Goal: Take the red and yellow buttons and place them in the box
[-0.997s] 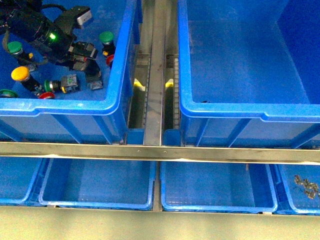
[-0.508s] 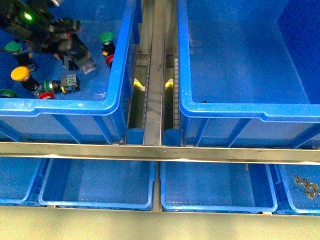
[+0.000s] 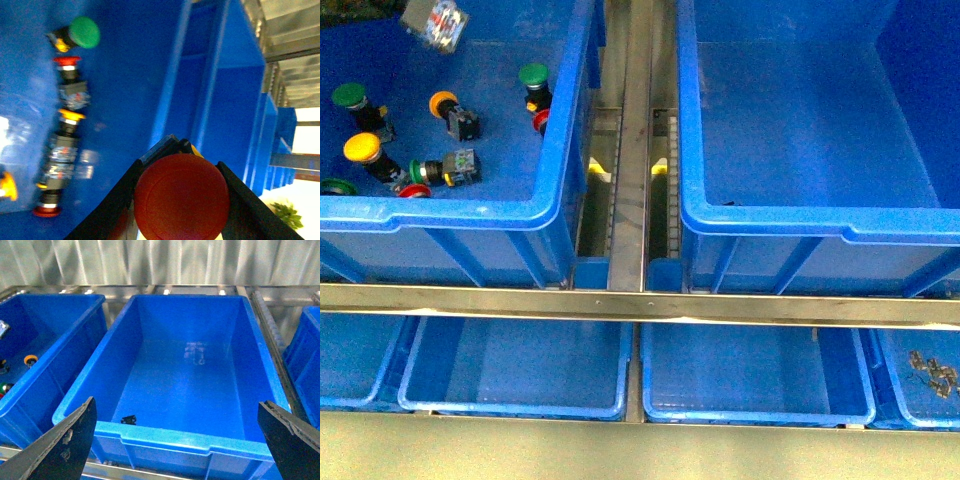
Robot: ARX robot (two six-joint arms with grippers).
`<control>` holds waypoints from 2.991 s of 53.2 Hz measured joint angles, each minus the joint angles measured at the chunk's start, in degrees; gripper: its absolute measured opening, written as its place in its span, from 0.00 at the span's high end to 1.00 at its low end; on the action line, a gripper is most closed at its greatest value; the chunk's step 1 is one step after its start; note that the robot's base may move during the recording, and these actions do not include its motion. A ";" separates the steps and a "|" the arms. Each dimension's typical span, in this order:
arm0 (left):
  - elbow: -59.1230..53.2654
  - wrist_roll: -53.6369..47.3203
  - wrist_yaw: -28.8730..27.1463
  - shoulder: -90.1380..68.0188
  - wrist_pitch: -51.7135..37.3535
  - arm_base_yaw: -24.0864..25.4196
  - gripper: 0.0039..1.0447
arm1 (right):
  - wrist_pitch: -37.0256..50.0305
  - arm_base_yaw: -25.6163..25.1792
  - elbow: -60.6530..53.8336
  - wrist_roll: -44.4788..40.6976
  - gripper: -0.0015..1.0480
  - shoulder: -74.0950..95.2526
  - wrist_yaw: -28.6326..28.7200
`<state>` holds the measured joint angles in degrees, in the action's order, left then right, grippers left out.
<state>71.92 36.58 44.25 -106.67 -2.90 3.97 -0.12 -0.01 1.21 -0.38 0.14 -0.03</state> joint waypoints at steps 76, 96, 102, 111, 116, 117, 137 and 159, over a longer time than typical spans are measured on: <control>10.12 22.25 -5.77 -13.38 -12.68 -29.27 0.68 | 0.00 0.00 0.00 0.00 0.06 0.00 0.00; 10.14 22.18 -6.78 -13.35 -12.07 -30.23 0.68 | 19.47 2.69 12.85 -18.16 0.06 52.50 13.00; 10.14 22.18 -6.80 -13.35 -11.98 -30.23 0.68 | 29.38 2.36 16.00 -24.44 0.06 64.04 15.12; 10.14 22.03 -6.80 -13.31 -11.96 -30.47 0.68 | 35.45 2.01 21.70 -30.03 0.06 75.60 16.55; 10.14 22.01 -6.75 -13.22 -11.74 -30.67 0.68 | 39.19 3.10 25.68 -33.14 0.06 81.94 16.50; 10.14 22.01 -6.75 -13.18 -11.72 -30.71 0.68 | 39.67 3.34 26.38 -33.62 0.06 82.84 16.46; 11.06 22.34 -6.71 -12.48 -11.19 -31.58 0.68 | 46.25 6.71 35.74 -37.03 0.06 94.99 14.08; 11.06 22.88 -6.75 -12.46 -11.21 -32.06 0.68 | 46.40 6.71 40.41 -40.87 0.06 99.51 12.22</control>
<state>82.98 59.46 37.50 -119.13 -14.11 -28.10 46.28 6.70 41.63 -41.25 99.66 12.19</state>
